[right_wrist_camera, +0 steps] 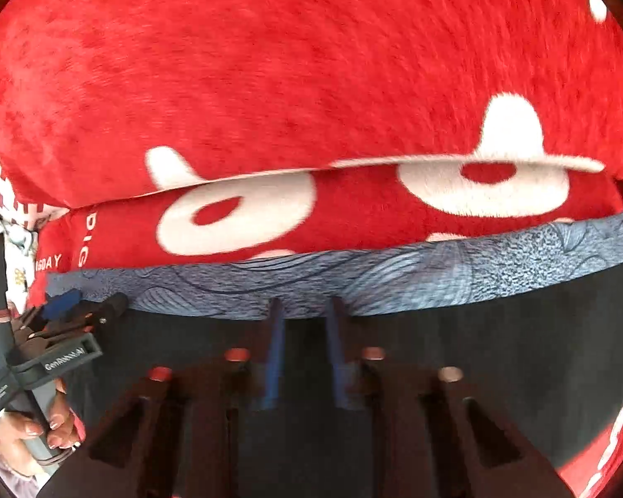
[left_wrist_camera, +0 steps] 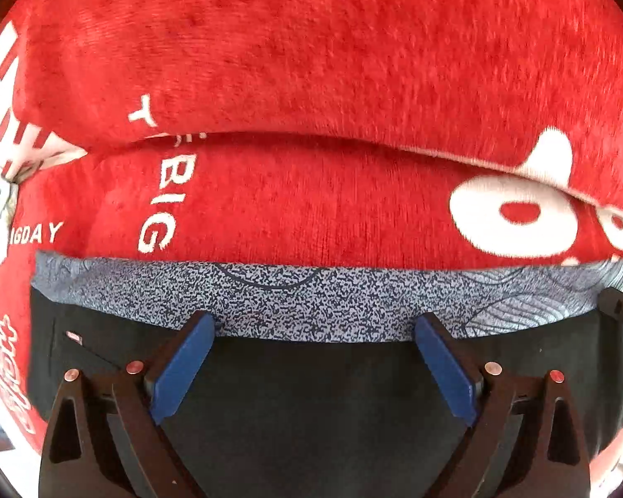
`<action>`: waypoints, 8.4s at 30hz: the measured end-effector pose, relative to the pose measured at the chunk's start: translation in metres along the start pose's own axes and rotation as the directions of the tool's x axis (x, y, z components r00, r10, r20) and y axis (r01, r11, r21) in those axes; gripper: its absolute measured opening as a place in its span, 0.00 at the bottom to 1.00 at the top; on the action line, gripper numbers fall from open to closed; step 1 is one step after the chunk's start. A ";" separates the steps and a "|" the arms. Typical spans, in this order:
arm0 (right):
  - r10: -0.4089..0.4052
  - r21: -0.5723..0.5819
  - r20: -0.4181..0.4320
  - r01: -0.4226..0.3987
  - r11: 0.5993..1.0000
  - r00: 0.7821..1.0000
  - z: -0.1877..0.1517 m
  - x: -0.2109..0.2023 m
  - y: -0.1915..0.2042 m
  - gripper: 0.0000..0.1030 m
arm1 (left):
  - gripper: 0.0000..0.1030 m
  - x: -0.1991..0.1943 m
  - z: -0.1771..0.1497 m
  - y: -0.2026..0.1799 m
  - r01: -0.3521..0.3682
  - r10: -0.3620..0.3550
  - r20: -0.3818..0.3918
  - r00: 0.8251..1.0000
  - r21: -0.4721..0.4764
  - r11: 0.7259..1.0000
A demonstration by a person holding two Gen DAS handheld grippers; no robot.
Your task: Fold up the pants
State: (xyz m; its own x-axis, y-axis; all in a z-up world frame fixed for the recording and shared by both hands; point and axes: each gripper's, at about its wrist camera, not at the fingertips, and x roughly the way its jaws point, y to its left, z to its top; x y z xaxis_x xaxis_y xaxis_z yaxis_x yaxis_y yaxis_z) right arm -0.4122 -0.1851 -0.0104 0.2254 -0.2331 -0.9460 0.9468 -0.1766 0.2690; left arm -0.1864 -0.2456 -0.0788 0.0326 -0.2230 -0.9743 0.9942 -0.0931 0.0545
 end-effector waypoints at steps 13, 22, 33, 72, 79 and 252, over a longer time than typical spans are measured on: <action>-0.154 0.147 -0.004 0.153 0.977 0.988 0.004 -0.054 -0.093 0.19 | 0.95 -0.017 -0.008 -0.018 -0.047 0.048 -0.059 0.997 0.017 0.999; -0.108 0.327 -0.004 0.103 0.939 0.994 -0.067 -0.109 -0.143 0.31 | 0.95 -0.055 -0.044 -0.099 0.077 -0.069 -0.102 0.992 0.073 0.994; 0.003 0.663 0.078 -0.054 0.746 0.997 -0.106 -0.118 -0.260 0.26 | 0.97 -0.041 -0.074 -0.184 0.076 -0.058 -0.124 0.991 0.145 0.986; 0.202 0.568 0.098 -0.221 0.793 0.975 -0.126 -0.103 -0.229 0.45 | 0.99 -0.051 -0.071 -0.207 -0.014 0.032 -0.131 0.991 0.140 0.990; 0.265 0.645 0.220 -0.344 0.683 0.939 -0.135 -0.099 -0.254 0.45 | 0.99 -0.051 -0.067 -0.216 -0.026 0.048 -0.139 0.989 0.158 0.987; -0.007 -0.330 -0.155 -0.045 0.943 0.988 -0.052 0.006 0.176 0.38 | 0.70 -0.105 -0.094 0.005 0.087 -0.096 -0.139 0.986 -0.067 0.994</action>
State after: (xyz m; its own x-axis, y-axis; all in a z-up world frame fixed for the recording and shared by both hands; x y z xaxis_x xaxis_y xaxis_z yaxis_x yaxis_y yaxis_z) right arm -0.2324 -0.1677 0.0213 0.2512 -0.0811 -0.9645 0.9585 0.1595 0.2362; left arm -0.1755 -0.1317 0.0035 -0.0491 -0.0762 -0.9959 0.9978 -0.0474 -0.0456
